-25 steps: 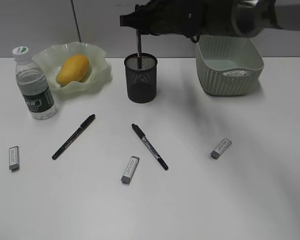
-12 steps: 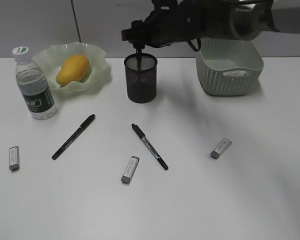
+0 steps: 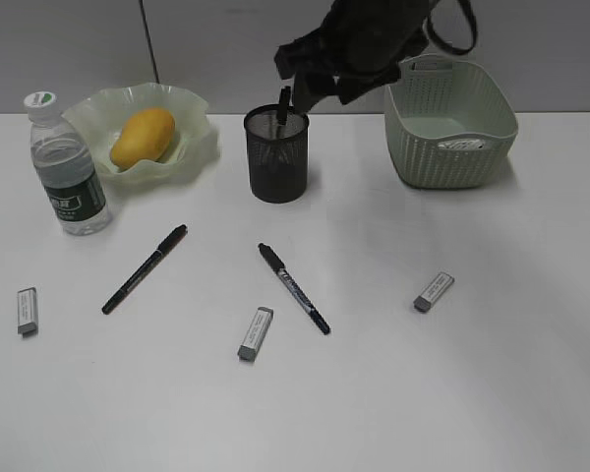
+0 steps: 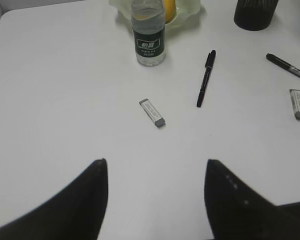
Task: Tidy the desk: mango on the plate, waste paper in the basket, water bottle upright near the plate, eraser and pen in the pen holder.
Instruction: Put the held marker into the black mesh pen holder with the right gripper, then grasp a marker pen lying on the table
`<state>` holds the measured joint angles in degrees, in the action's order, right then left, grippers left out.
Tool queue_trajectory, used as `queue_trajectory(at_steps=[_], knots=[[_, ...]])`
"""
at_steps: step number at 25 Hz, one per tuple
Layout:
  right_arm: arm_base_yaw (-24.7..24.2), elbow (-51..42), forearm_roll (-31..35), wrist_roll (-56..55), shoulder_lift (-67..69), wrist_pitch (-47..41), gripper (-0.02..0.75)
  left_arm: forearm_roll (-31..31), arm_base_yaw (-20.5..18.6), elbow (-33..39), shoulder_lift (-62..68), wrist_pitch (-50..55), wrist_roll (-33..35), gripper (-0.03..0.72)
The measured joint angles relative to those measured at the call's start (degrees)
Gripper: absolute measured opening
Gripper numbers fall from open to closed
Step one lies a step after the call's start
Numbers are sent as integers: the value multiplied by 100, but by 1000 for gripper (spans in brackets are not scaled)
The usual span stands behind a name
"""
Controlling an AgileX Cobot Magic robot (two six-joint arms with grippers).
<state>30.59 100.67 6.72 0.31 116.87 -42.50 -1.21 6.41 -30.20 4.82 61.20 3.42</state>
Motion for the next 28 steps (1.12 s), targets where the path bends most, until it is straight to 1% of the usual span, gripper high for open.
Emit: queue_trajectory(at_steps=[4, 9, 12, 16, 19, 24, 28], knots=[[-20, 11, -159, 131, -393, -1073, 477, 0, 0, 0, 0, 0, 0, 456], [-204, -73, -181, 163, -729, -1715, 477, 0, 0, 0, 0, 0, 0, 449], [-433, -464, -181, 163, -1134, -1879, 477, 0, 0, 0, 0, 0, 0, 449], [-775, -1469, -187, 163, -2021, -1826, 477, 0, 0, 0, 0, 0, 0, 449], [-1134, -2489, -181, 163, -2877, -1645, 481, 0, 0, 0, 0, 0, 0, 449], [-1714, -4033, -193, 96, -4249, -1354, 543, 0, 0, 0, 0, 0, 0, 449], [-1783, -5013, -400, -300, -5536, -1102, 554, 0, 0, 0, 0, 0, 0, 449]])
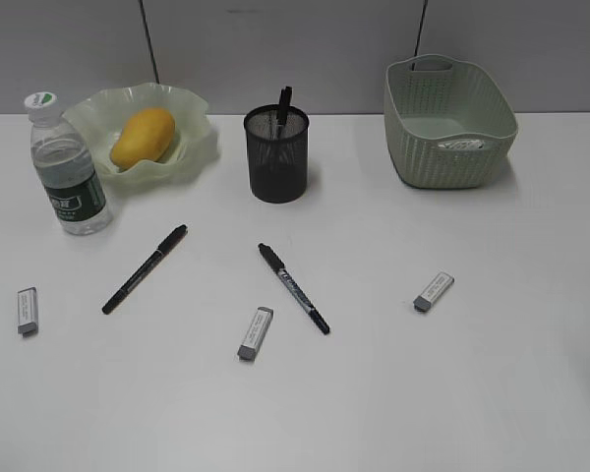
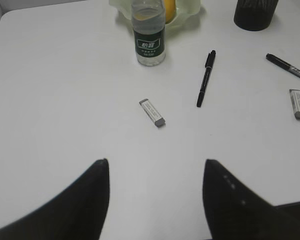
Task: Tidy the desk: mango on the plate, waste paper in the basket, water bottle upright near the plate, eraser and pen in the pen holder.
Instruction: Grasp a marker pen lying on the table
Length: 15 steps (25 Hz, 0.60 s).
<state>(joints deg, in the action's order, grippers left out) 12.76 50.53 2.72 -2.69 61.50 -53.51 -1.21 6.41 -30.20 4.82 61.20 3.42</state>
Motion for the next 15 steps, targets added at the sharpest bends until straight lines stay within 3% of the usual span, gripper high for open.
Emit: queue_trajectory(at_steps=[6, 15], knots=[[-12, -1083, -542, -524, -1942, 136, 554, 0, 0, 0, 0, 0, 0, 449], [-12, -1777, -611, -688, -4052, -361, 525, -5, 0, 0, 0, 0, 0, 449]])
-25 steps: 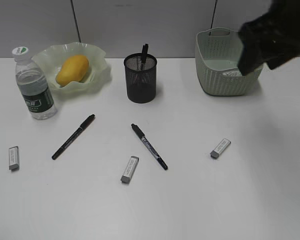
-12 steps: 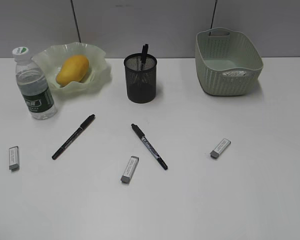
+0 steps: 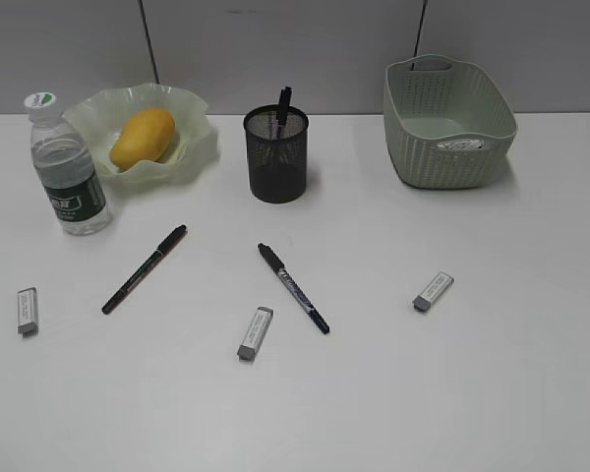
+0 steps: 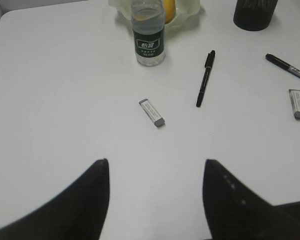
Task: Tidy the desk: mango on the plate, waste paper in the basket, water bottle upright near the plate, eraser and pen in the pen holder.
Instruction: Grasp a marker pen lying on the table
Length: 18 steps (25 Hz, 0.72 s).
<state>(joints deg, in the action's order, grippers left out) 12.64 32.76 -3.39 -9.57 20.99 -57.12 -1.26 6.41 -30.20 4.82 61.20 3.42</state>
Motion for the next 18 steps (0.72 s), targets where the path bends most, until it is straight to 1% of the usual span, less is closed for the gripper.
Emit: queue_trajectory(at_steps=[4, 7, 10, 14, 18], knots=[[0, 0, 0, 9, -522, -109, 519, -11, 19, 0, 7, 0, 0, 449], [0, -5, -16, 14, -662, -122, 519, -165, 86, -39, 226, -50, 0, 449], [0, -45, -22, 14, -678, -122, 509, -343, 84, -159, 685, -426, 0, 449], [0, -92, -28, 14, -678, -109, 487, -409, 84, -370, 1661, -1096, 15, 449], [0, -111, -28, 14, -678, -86, 479, -627, 84, -765, 2986, -1366, 248, 449]])
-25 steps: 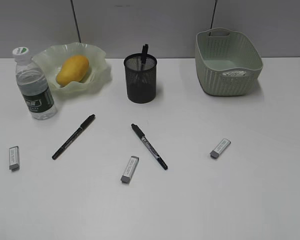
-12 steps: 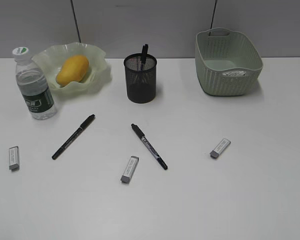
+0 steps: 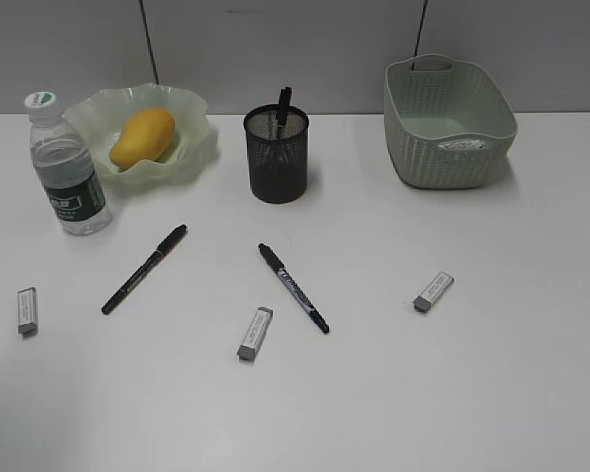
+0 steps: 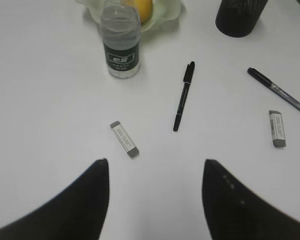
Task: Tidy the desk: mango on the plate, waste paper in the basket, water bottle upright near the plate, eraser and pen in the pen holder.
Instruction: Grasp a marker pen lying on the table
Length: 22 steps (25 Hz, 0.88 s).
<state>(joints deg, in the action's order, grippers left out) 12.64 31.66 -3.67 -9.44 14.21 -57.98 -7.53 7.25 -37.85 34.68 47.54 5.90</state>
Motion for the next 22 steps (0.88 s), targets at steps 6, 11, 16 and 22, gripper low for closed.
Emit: queue_trajectory(at_steps=[6, 11, 16, 22], knots=[[0, -10, -12, 0, 0, 21, 477, -421, 65, -951, 2018, -93, 387, 449], [0, -10, -36, 0, 0, 47, 477, -422, 567, -1800, 3245, -106, 422, 449], [0, -10, -41, 2, 0, 63, 477, -416, 1017, -2657, 4476, -1, 428, 449], [0, -10, -41, 2, 0, 80, 477, -295, 1295, -3673, 5886, 601, 428, 449]])
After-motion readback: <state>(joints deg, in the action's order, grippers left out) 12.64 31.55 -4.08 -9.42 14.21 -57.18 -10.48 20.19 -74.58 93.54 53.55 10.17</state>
